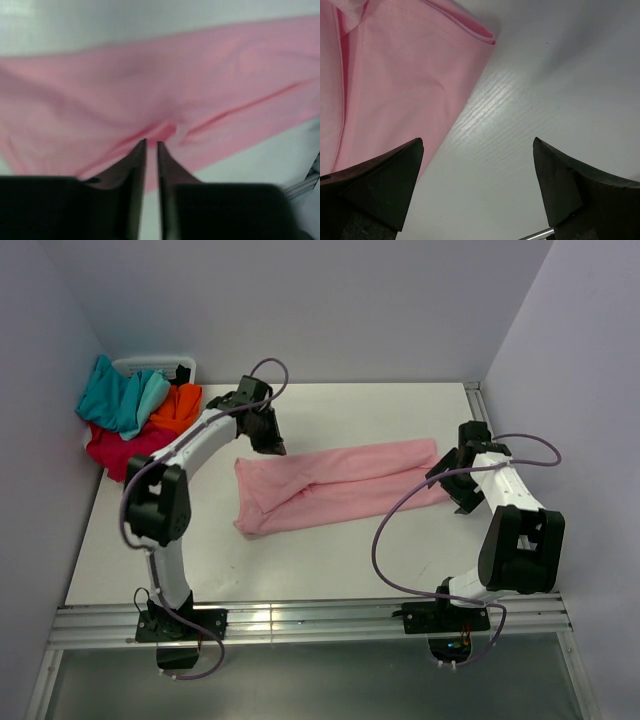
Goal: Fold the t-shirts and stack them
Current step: Fold the other side of the tshirt into a rectangle
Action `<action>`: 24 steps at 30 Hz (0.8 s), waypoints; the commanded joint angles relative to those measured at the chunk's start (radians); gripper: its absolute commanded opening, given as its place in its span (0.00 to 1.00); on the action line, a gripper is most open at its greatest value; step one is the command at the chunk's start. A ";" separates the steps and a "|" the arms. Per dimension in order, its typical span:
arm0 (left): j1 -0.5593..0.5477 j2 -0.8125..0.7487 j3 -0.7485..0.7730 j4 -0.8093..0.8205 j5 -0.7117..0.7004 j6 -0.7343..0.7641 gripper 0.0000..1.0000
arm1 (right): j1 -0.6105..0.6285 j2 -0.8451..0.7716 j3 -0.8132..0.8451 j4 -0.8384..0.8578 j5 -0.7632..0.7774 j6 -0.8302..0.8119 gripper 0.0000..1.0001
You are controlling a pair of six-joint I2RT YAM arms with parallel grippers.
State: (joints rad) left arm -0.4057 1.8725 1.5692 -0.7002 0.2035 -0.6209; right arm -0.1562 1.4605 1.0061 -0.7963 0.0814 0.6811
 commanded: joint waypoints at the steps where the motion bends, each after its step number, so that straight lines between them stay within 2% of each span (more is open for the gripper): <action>1: -0.016 0.143 0.176 -0.024 0.017 0.041 0.10 | -0.006 -0.055 -0.004 0.003 0.015 -0.020 0.97; 2: -0.016 0.205 0.249 -0.042 0.013 0.039 0.00 | -0.005 -0.060 -0.006 0.002 0.015 -0.021 0.97; 6: -0.016 0.257 0.282 -0.059 0.017 0.026 0.00 | -0.006 -0.087 -0.012 -0.011 0.032 -0.028 0.97; 16: -0.074 0.103 -0.032 0.024 0.019 0.015 0.00 | -0.014 -0.086 -0.075 0.026 0.021 -0.020 0.97; 24: -0.156 0.027 -0.176 0.062 0.043 -0.008 0.00 | -0.016 -0.066 -0.070 0.040 0.007 -0.008 0.96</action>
State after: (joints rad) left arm -0.5293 1.9724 1.4162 -0.6807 0.2226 -0.6170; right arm -0.1619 1.3937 0.9226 -0.7773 0.0837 0.6640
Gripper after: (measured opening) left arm 0.012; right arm 0.964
